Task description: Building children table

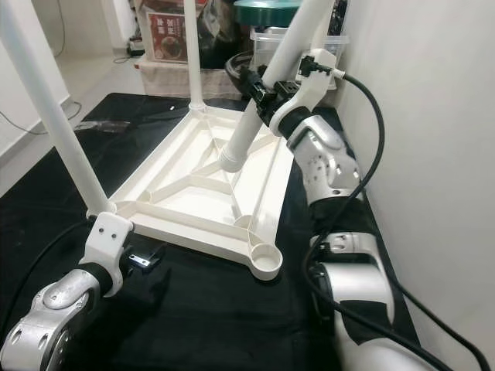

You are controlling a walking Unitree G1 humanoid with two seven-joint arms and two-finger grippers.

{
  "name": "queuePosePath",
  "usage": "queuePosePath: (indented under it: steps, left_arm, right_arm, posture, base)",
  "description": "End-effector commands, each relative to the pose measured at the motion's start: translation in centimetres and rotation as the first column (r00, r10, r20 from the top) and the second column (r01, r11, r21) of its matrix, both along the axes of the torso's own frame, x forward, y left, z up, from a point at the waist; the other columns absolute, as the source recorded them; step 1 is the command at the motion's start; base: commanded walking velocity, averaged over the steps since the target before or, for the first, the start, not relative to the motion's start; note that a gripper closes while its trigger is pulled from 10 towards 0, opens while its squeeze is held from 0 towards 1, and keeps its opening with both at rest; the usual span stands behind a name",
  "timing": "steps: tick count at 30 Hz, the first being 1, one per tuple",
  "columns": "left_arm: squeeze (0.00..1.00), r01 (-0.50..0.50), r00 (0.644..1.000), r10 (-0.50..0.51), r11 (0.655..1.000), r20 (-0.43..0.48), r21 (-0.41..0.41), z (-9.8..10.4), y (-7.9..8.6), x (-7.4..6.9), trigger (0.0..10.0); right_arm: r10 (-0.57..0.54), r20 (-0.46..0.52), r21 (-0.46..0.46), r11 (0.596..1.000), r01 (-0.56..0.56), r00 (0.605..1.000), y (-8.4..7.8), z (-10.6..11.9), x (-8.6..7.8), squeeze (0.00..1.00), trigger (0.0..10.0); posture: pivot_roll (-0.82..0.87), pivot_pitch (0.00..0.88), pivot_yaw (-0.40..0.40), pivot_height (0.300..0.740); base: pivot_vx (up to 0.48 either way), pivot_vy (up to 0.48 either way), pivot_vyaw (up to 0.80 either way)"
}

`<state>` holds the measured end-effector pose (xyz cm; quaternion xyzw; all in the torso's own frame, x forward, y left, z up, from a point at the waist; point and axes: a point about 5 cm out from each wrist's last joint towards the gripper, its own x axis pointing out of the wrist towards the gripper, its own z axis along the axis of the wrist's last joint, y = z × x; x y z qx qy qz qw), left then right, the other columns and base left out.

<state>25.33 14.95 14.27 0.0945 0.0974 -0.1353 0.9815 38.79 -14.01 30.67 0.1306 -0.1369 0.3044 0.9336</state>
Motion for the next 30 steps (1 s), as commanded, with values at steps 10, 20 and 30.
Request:
queuePosePath:
  steps: [10,20,30]
  left_arm:
    - [0.00,0.030,0.993,-0.025,0.999,0.116,-0.037,0.8,0.5,-0.7,10.0]
    - [0.00,0.007,0.992,0.011,0.990,0.123,-0.142,1.1,1.2,-1.2,10.0]
    - [0.00,0.076,0.993,-0.053,0.972,0.107,-0.223,1.0,0.3,-1.8,10.0]
  right_arm:
    - [0.208,0.108,-0.064,0.977,-0.202,0.972,0.6,-0.7,-2.9,0.00,10.0]
    - [0.179,0.018,-0.108,0.978,-0.176,0.984,-0.5,-3.0,-4.2,0.00,10.0]
    - [0.083,0.002,-0.016,0.996,-0.083,0.997,-0.7,-3.0,-4.2,0.00,10.0]
  posture:
    - [-0.01,0.000,-0.041,0.740]
    - [-0.01,0.000,-0.054,0.740]
    - [-0.01,0.000,-0.048,0.740]
  base:
    - [0.000,0.000,0.00]
    - [0.000,0.000,0.00]
    - [0.000,0.122,-0.16]
